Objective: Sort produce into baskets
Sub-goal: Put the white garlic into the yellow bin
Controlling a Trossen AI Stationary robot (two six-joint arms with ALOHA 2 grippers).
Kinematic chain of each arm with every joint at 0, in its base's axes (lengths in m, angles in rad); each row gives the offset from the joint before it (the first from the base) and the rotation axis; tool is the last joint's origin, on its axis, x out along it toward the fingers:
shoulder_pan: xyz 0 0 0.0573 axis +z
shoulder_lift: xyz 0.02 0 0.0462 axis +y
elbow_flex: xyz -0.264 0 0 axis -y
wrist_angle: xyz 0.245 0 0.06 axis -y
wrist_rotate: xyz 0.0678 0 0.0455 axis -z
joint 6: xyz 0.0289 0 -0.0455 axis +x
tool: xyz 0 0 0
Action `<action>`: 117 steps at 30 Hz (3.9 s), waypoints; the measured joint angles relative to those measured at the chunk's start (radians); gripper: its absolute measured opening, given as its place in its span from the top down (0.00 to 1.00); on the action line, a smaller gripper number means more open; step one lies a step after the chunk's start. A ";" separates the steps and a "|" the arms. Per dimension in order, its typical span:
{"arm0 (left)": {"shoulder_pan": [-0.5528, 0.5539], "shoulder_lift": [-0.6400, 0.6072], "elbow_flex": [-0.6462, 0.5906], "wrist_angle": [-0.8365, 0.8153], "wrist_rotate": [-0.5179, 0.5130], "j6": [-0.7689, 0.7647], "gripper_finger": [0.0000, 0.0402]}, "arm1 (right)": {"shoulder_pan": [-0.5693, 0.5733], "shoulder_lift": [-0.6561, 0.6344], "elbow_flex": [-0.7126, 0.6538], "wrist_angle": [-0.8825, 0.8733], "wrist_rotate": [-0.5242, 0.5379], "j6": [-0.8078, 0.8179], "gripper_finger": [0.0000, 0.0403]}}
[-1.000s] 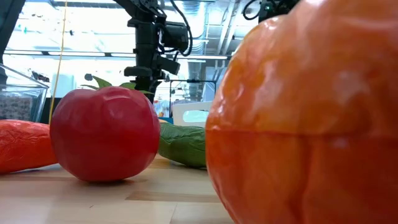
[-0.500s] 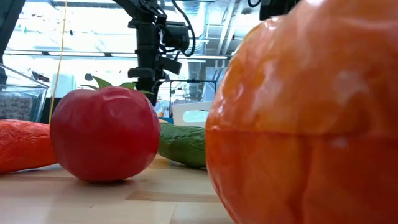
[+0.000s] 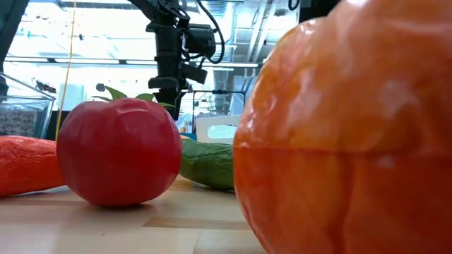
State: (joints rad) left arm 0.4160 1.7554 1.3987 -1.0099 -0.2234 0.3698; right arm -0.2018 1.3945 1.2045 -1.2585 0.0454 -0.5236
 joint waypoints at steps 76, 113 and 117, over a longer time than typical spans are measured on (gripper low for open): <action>-0.002 -0.001 0.001 0.090 0.010 -0.015 0.43 | 0.218 0.000 -0.357 0.374 0.095 -0.229 0.21; -0.002 -0.001 0.001 0.112 0.035 -0.026 0.43 | 0.126 0.001 -0.446 0.449 0.055 -0.202 0.21; -0.002 -0.001 0.001 0.111 0.035 -0.026 0.43 | 0.126 0.008 -0.446 0.473 0.035 -0.202 0.25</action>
State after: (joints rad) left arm 0.4145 1.7546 1.3994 -0.8986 -0.1879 0.3435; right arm -0.0754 1.4022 0.7586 -0.7860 0.0806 -0.7258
